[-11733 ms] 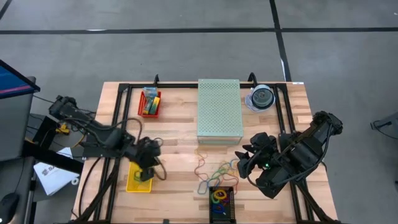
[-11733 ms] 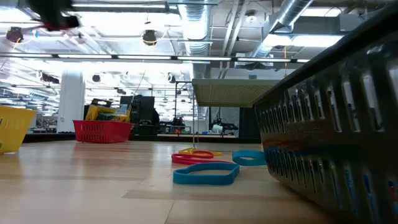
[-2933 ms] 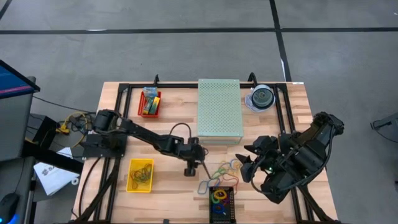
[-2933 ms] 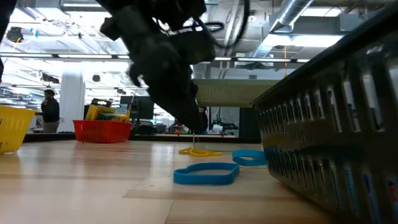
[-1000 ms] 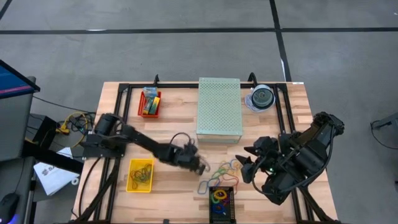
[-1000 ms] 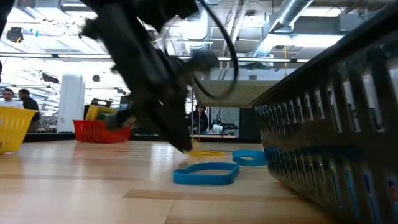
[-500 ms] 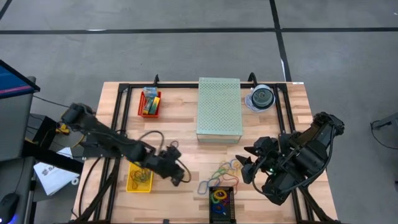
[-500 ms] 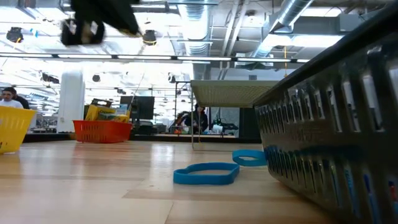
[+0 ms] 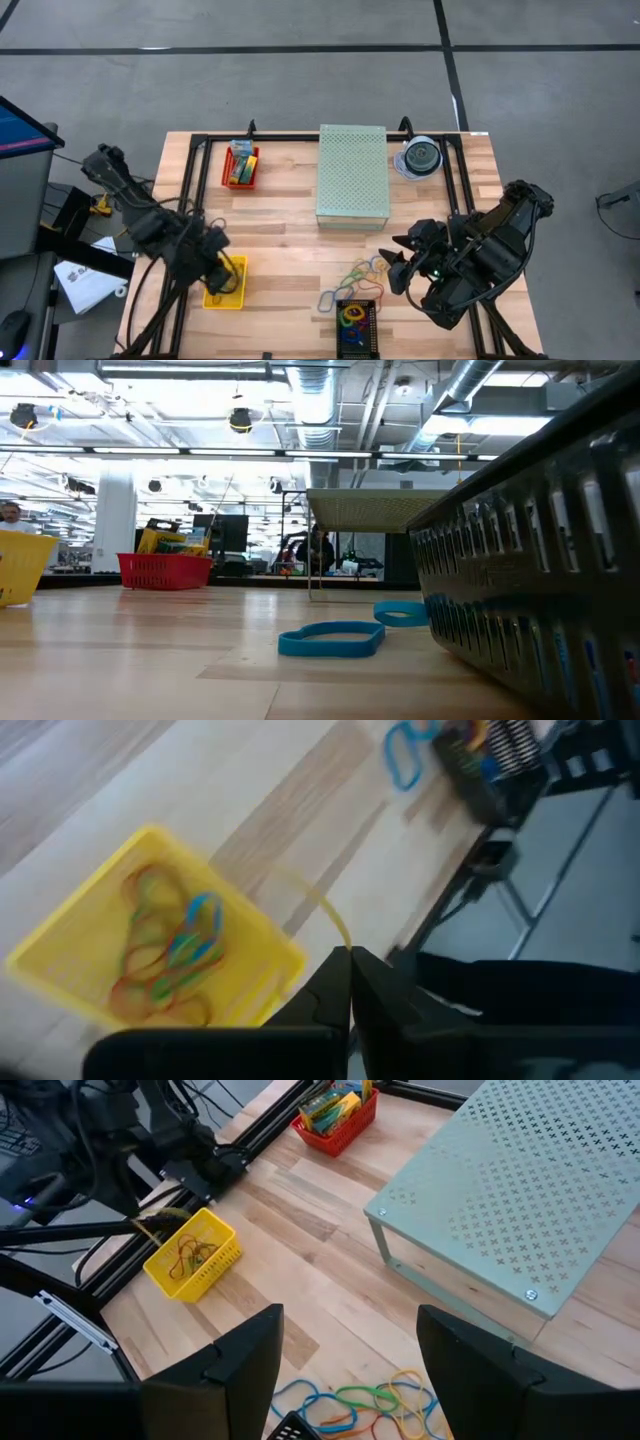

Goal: Pick & Place Office Desk Supplies
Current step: Put the yellow rubber band into the yellow bin

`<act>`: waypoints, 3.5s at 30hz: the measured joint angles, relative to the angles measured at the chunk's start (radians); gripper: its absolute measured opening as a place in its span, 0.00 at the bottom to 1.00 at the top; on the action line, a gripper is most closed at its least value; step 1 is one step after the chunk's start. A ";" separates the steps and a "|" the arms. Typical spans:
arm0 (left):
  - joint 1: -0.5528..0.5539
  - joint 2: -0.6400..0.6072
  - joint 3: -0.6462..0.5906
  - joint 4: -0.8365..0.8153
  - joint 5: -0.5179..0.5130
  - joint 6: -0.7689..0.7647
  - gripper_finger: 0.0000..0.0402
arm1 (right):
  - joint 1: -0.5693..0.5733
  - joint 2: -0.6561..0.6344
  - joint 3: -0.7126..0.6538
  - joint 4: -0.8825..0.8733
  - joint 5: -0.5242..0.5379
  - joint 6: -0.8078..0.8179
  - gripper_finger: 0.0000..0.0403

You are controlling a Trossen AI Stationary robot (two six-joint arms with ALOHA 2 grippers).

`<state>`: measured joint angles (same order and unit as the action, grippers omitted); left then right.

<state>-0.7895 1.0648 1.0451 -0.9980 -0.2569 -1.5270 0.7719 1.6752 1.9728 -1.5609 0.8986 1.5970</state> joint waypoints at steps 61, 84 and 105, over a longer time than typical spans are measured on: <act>0.782 0.607 -0.351 1.417 -0.120 -0.072 0.00 | 0.008 0.000 0.000 -0.010 0.043 0.050 0.56; 0.720 0.608 -0.361 1.459 -0.097 -0.078 0.00 | 0.020 0.000 0.000 -0.010 0.045 0.019 0.56; 0.675 0.578 -0.361 1.452 0.088 0.058 0.00 | 0.057 0.000 0.000 -0.010 0.045 0.071 0.56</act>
<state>-0.1143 1.6425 0.6844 0.4539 -0.1686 -1.4692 0.8294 1.6749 1.9728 -1.5710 0.9432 1.6682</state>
